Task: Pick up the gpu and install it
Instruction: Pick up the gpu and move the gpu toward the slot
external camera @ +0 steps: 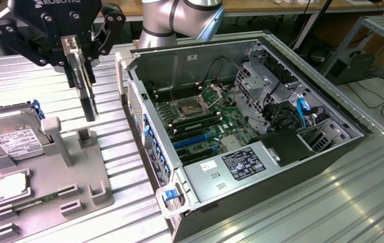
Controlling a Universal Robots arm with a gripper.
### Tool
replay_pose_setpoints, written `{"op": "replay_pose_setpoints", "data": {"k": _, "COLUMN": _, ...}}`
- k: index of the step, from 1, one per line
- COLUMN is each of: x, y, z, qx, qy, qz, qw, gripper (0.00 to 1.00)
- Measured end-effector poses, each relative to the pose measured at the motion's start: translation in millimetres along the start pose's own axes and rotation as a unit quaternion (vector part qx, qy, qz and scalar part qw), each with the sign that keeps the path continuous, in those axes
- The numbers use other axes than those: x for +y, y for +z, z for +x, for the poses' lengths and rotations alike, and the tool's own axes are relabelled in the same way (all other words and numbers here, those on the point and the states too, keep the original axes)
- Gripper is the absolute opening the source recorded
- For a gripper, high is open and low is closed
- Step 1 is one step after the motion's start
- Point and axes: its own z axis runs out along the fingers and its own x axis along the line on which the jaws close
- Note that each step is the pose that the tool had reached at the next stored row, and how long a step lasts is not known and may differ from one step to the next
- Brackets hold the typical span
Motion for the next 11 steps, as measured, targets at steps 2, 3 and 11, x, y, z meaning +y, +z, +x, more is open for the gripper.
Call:
{"op": "replay_pose_setpoints", "data": {"k": 2, "x": -0.4, "y": 0.2, "z": -6.8, "qx": 0.0, "qy": 0.001, "qz": 0.0, "qw": 1.0, "gripper": 0.29}}
{"op": "replay_pose_setpoints", "data": {"k": 3, "x": -0.6, "y": 0.3, "z": -9.8, "qx": -0.0001, "qy": 0.001, "qz": 0.0, "qw": 1.0, "gripper": 0.29}}
{"op": "replay_pose_setpoints", "data": {"k": 11, "x": -2.1, "y": 0.9, "z": -32.9, "qx": -0.0001, "qy": 0.003, "qz": 0.0001, "qw": 1.0, "gripper": 0.29}}
